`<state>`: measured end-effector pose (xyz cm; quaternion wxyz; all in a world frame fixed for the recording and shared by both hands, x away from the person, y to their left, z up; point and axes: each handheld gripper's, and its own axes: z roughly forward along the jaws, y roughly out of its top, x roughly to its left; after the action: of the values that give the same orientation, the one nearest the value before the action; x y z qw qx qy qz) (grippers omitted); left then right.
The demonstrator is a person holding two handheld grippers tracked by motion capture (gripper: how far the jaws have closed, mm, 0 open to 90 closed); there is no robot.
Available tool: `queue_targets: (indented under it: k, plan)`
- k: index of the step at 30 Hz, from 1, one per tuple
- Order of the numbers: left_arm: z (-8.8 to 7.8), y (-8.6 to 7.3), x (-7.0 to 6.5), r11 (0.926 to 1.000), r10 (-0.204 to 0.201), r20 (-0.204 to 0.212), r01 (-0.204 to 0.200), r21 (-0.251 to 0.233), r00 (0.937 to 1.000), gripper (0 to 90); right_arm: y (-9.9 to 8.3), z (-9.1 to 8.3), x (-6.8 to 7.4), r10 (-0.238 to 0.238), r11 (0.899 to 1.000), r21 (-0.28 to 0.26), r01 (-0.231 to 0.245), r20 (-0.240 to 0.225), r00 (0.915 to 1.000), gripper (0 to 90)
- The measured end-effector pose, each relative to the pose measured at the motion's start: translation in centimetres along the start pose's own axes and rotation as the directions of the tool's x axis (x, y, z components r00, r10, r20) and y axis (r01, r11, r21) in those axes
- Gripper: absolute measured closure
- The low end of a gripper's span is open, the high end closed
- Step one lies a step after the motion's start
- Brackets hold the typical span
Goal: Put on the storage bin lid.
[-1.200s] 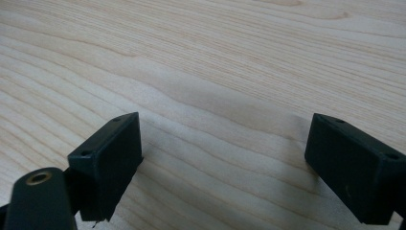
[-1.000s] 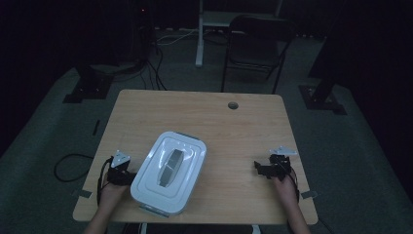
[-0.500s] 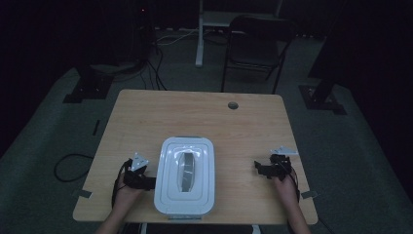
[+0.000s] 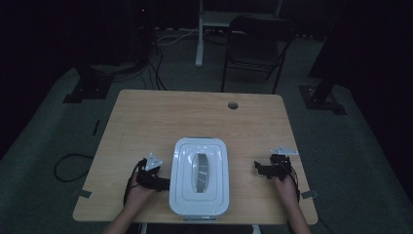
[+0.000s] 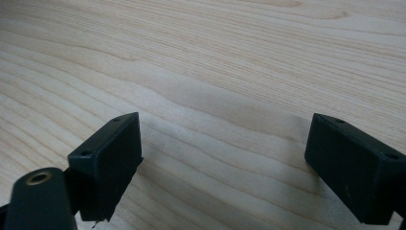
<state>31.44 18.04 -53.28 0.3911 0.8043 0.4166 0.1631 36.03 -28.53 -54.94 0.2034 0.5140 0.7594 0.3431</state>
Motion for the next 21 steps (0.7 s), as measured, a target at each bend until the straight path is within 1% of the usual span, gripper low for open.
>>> queue_targets:
  k: [1, 2, 7, 8, 11, 14, 18, 21]
  plan:
    - [0.0, 0.0, 0.2, 1.0, -0.006, 0.006, 0.006, 0.0, 1.0, 0.5, 0.0, 0.0, 0.0, 0.0, 1.0, 0.0, 0.0, 0.0, 1.0, 12.0]
    - [0.0, -0.1, 0.4, 1.0, -0.004, 0.005, 0.004, 0.002, 1.0, 0.5, 0.0, 0.0, 0.0, -0.001, 1.0, 0.001, 0.001, 0.001, 1.0, 12.0]
    - [-0.6, -0.3, 1.8, 0.9999, -0.013, -0.012, 0.013, -0.004, 0.9998, 0.6, 0.0, 0.0, 0.0, -0.003, 1.0, 0.002, 0.003, 0.003, 1.0, 12.0]
    - [-0.9, -0.4, 2.2, 0.9997, -0.023, -0.02, 0.023, -0.01, 0.9995, 0.6, 0.0, 0.0, 0.0, -0.004, 1.0, 0.002, 0.004, 0.003, 1.0, 12.0]
    - [-1.5, -0.7, 3.2, 0.9995, -0.028, -0.04, 0.027, -0.017, 0.9988, 0.6, 0.0, 0.0, 0.1, -0.005, 1.0, 0.003, 0.005, 0.005, 1.0, 12.0]
    - [-2.2, -1.0, 4.3, 0.9992, -0.037, -0.072, 0.035, -0.021, 0.9968, 0.6, 0.0, 0.0, 0.1, -0.005, 1.0, 0.003, 0.005, 0.006, 1.0, 12.0]
    - [-3.3, -1.7, 5.7, 0.9978, -0.064, -0.108, 0.062, -0.025, 0.9921, 0.6, 0.0, 0.0, 0.1, -0.008, 1.0, 0.003, 0.008, 0.01, 0.9999, 12.0]
    - [-4.2, -2.3, 6.7, 0.9972, -0.074, -0.135, 0.071, -0.026, 0.9881, 0.6, 0.0, 0.0, 0.1, -0.005, 1.0, 0.004, 0.005, 0.01, 0.9999, 12.1]
